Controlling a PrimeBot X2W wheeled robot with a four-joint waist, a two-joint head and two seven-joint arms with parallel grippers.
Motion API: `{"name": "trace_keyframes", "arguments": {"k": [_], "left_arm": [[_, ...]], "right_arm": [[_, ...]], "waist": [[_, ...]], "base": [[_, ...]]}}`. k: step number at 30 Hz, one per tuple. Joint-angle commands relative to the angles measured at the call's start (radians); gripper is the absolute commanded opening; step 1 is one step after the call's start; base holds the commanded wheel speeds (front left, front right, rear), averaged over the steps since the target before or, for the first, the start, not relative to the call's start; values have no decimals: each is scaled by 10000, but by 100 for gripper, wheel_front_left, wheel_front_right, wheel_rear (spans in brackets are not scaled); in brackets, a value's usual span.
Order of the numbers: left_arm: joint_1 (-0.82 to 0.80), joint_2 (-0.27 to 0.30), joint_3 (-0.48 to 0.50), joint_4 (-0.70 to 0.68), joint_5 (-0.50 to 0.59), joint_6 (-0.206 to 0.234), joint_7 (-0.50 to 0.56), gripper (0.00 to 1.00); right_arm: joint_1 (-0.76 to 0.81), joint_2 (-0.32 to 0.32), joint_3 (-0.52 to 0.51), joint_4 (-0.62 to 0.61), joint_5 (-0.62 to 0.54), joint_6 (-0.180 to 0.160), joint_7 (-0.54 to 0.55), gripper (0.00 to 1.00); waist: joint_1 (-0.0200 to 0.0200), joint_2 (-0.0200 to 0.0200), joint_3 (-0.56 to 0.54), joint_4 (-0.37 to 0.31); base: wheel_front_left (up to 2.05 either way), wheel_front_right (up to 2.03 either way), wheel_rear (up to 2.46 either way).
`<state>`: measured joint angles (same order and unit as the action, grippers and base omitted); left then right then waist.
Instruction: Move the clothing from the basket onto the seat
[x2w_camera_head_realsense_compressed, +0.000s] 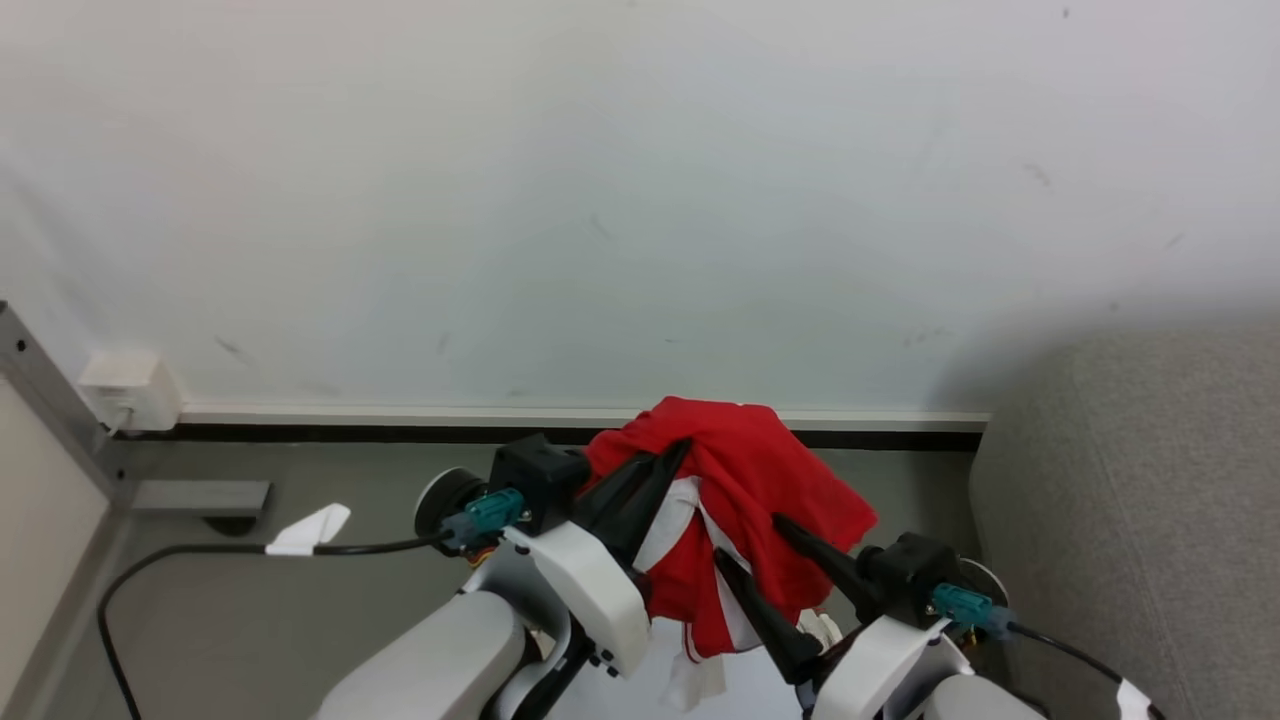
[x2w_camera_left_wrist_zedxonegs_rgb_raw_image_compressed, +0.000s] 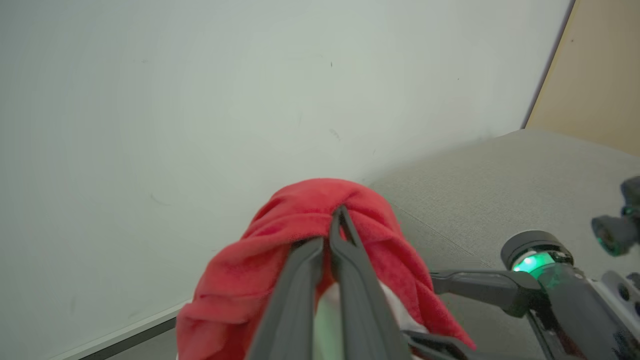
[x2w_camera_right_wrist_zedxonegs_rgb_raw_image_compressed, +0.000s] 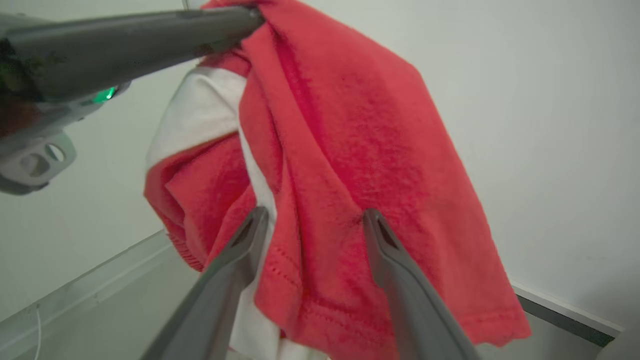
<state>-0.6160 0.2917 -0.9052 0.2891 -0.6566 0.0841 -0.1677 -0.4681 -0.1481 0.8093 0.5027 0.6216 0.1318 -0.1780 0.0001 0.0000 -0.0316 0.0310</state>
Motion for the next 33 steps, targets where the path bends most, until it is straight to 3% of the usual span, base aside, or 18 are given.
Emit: {"name": "trace_keyframes", "arguments": {"k": [1,14,15,16,17,23,33], "left_arm": [[-93,-35,16,4,1,-23,4,0],[-180,-484,-538,36,35,-222,286,0],[-185,-502,-567,47,32,-225,303,0],[-198,-507,-577,63,25,-239,317,0],[-212,-511,-592,82,21,-253,326,0],[-55,-384,-557,249,-119,-186,275,0],[278,-275,-465,451,-250,-70,5,0]], "right_arm": [[-179,116,82,196,241,-21,-105,100],[-1692,787,1913,3394,1492,-21,-779,100],[-1749,815,2095,3526,1595,-21,-799,96],[-1816,839,2222,3621,1697,-21,-799,24],[-1895,857,2329,3696,1805,-21,-832,0],[-2007,798,1818,3514,1836,-21,-881,0],[-686,271,-901,1639,199,-21,-875,0]], "waist": [[-1,0,-38,110],[-1,0,-152,801],[-1,0,-162,832],[-1,0,-169,858],[-1,0,-174,882],[-1,0,-213,860],[-1,0,-75,593]], "base": [[0,0,0],[0,0,0],[0,0,0],[0,0,0],[0,0,0],[0,0,0],[0,0,0]]}}
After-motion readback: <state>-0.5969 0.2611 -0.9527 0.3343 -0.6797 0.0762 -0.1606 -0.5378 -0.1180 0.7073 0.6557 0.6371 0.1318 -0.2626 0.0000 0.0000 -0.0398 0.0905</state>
